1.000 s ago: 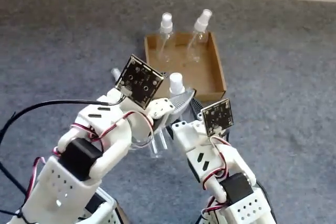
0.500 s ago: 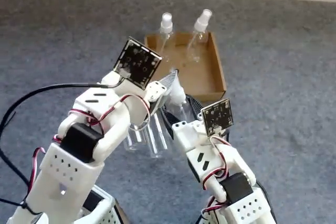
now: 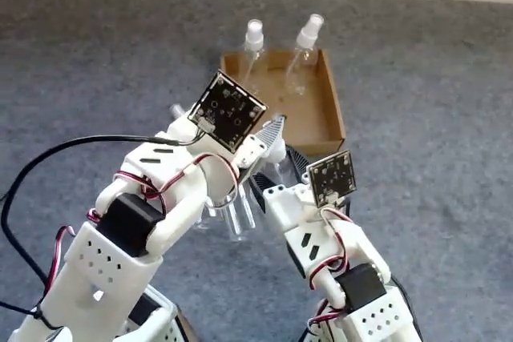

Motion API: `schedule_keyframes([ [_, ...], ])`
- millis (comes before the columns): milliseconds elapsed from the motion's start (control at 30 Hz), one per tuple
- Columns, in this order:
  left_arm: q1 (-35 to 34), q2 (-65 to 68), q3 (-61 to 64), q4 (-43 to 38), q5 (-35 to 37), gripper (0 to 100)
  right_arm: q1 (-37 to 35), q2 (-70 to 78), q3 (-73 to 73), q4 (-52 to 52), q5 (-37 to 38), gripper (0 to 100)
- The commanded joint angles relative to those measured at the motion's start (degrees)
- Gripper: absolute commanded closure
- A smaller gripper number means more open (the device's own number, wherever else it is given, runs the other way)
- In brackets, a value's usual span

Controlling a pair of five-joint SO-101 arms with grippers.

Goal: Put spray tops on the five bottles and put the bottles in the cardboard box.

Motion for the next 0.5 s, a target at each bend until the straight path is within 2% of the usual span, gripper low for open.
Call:
schedule_keyframes([
  [0, -0.31, -0.92, -0.48, -1.05, -4.84, 85, 0.04, -0.48, -1.01, 0.22, -0.09, 99.5],
  [167, -7.69, -5.41, -5.23, 2.29, -4.75, 85, 5.67, -0.4, -5.76, 0.22, 0.79, 99.5],
  [300, -8.84, -12.09, -6.02, 5.98, -4.75, 85, 6.64, 0.66, -10.95, 0.22, 1.05, 99.5],
  [467, -11.47, -19.47, -0.92, 8.79, -4.84, 85, 6.81, 15.43, -21.49, 0.13, 1.05, 99.5],
])
